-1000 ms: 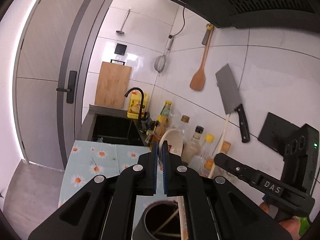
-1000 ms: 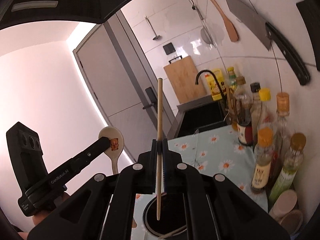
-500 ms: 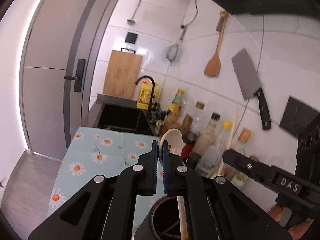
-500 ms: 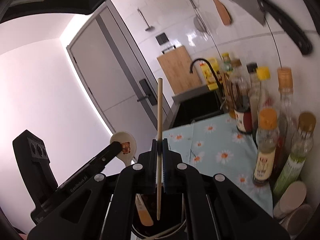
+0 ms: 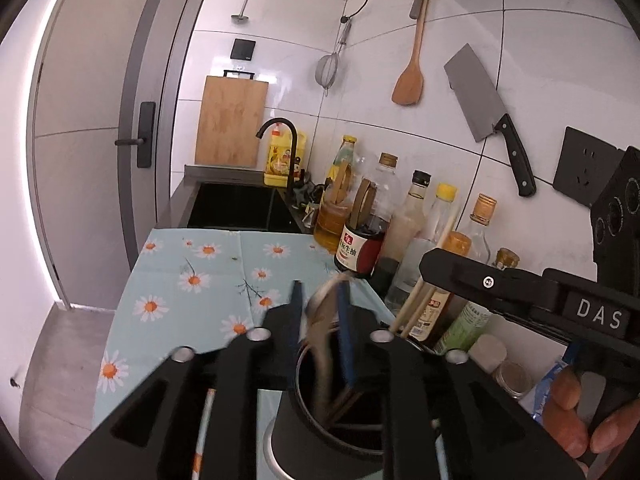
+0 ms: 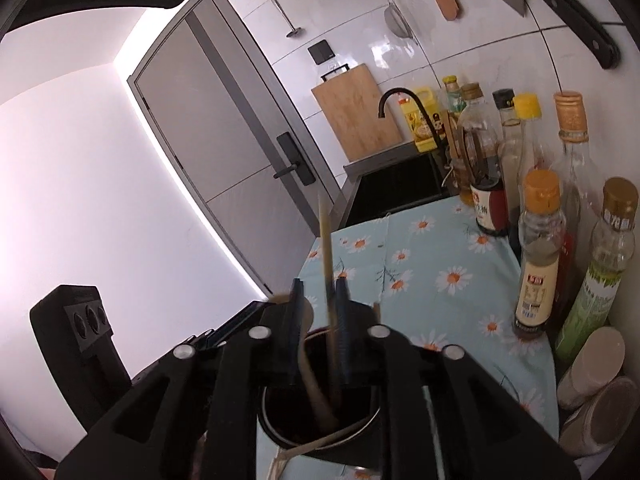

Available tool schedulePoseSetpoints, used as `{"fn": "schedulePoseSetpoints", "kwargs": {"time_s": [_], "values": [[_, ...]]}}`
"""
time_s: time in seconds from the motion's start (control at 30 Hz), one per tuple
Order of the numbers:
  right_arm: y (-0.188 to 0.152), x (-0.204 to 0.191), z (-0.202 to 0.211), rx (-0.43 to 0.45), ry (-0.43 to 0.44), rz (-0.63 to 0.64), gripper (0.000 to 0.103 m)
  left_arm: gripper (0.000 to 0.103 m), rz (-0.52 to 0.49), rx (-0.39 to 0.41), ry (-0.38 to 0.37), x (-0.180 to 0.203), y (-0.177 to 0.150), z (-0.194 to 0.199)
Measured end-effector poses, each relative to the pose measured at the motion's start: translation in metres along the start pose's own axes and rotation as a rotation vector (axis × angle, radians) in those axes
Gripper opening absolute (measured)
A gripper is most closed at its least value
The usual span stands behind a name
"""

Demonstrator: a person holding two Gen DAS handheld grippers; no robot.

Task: Organize utensils
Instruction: 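Open the left tool to drop the spoon into the cup while the right tool drops the chopstick, then move both open tools down to the chopsticks and spoons on the tablecloth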

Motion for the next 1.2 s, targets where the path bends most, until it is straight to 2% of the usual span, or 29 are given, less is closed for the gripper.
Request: {"fn": "schedulePoseSetpoints", "kwargs": {"time_s": [0.07, 0.43, 0.73, 0.77, 0.8, 0.83, 1.07, 1.13, 1.2], "values": [[0.000, -0.002, 0.004, 0.004, -0.005, 0.005, 0.018, 0.027, 0.013, -0.001, 0.000, -0.002, 0.000, 0.004], [0.007, -0.016, 0.028, 0.028, -0.008, 0.019, 0.018, 0.027, 0.036, 0.032, 0.022, -0.011, 0.011, 0.033], [0.014, -0.044, 0.057, 0.054, 0.024, 0.055, 0.019, 0.027, 0.054, 0.048, 0.046, -0.031, 0.018, 0.073], [0.015, -0.050, 0.063, 0.056, 0.034, 0.062, 0.021, 0.027, 0.056, 0.043, 0.046, -0.034, 0.018, 0.079], [0.015, -0.055, 0.067, 0.056, 0.041, 0.066, 0.029, 0.027, 0.059, 0.036, 0.042, -0.037, 0.017, 0.084], [0.014, -0.060, 0.071, 0.055, 0.054, 0.068, 0.032, 0.027, 0.059, 0.027, 0.043, -0.041, 0.016, 0.089], [-0.007, -0.108, 0.090, -0.027, 0.171, 0.116, 0.032, 0.027, 0.076, -0.013, 0.075, -0.063, 0.003, 0.121], [-0.020, -0.122, 0.091, -0.078, 0.198, 0.129, 0.033, 0.035, 0.081, -0.027, 0.085, -0.070, -0.005, 0.131], [-0.033, -0.134, 0.091, -0.115, 0.223, 0.142, 0.033, 0.035, 0.090, -0.047, 0.091, -0.075, -0.015, 0.138]]}}
Point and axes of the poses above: each gripper's, at about its wrist camera, not at the fingertips, and z roughly against the way its jaws point, x to its right, y to its top, the point moved 8 cm from there along -z, roughly the way its jaws point, and after that the axes turned 7 degrees about x, right-handed, at the moved point
